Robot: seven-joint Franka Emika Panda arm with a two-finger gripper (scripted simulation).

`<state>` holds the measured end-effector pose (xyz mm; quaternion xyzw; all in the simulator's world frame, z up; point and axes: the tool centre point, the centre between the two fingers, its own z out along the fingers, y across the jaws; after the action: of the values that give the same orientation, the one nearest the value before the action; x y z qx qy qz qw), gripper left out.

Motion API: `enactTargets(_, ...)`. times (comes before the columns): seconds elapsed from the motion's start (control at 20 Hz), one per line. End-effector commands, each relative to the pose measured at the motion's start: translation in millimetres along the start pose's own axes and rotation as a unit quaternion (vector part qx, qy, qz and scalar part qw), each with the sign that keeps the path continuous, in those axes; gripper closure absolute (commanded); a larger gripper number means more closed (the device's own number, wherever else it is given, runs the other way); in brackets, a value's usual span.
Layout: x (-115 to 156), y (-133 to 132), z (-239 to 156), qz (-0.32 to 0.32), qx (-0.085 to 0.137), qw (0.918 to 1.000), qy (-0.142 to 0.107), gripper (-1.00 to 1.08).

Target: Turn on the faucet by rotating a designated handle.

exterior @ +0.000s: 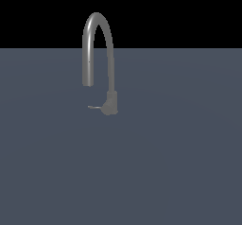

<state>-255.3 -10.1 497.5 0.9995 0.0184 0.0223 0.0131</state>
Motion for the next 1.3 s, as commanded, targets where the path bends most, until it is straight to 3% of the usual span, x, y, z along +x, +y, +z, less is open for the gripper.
enactTargets(0.0,0,0,0,0.000,0.000,1.0000,0.000,1.08)
enactTargets(0.35,10,-6,5,-0.026,-0.023,0.9994,-0.002,1.08)
enactTargets(0.7,38,-23,20,-0.099,-0.090,0.9910,-0.009,1.08)
enactTargets(0.95,63,-42,39,-0.172,-0.157,0.9725,-0.015,1.08)
enactTargets(1.25,90,-68,68,-0.264,-0.240,0.9340,-0.022,1.08)
